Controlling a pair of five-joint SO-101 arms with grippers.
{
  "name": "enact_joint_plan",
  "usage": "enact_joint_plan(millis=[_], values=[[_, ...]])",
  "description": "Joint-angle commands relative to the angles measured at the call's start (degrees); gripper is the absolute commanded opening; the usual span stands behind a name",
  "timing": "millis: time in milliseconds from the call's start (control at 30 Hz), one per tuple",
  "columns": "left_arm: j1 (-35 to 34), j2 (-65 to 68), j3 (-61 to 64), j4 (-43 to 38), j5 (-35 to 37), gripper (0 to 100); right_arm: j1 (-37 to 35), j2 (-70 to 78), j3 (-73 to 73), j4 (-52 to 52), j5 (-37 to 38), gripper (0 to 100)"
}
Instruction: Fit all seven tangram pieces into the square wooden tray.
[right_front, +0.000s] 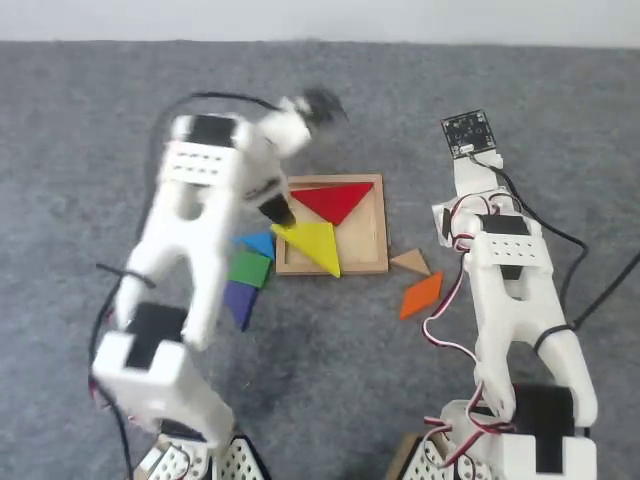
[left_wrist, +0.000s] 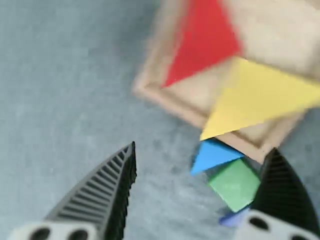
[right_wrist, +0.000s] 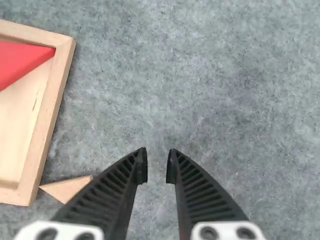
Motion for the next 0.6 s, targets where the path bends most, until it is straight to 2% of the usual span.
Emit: enact_joint_plan(millis=[0, 200, 300, 367, 467, 567], values=[[-3.3, -12.1, 8.4, -2.0, 12.8, 30, -0.4, -3.1, -2.3, -1.2, -0.6, 9.0], [-2.5, -23.1, 26.8, -7.6, 27.4, 3, -2.0, -2.9, -1.0, -2.0, -0.8, 9.0], [-1.7, -25.8, 35.6, -9.7, 33.4, 2, -4.1, -1.1, -0.6, -3.0, -0.7, 9.0], [0.4, -26.5, 40.9, -13.8, 36.4, 2, -6.9, 1.2, -0.6, -3.2, -0.6, 9.0], [0.7, -25.3, 43.5, -19.8, 39.2, 2, -10.5, 4.7, -2.0, -3.2, -0.3, 9.0], [1.1, -23.7, 41.5, -20.2, 44.6, 1, -9.7, 7.6, -4.8, -3.2, -0.5, 9.0]])
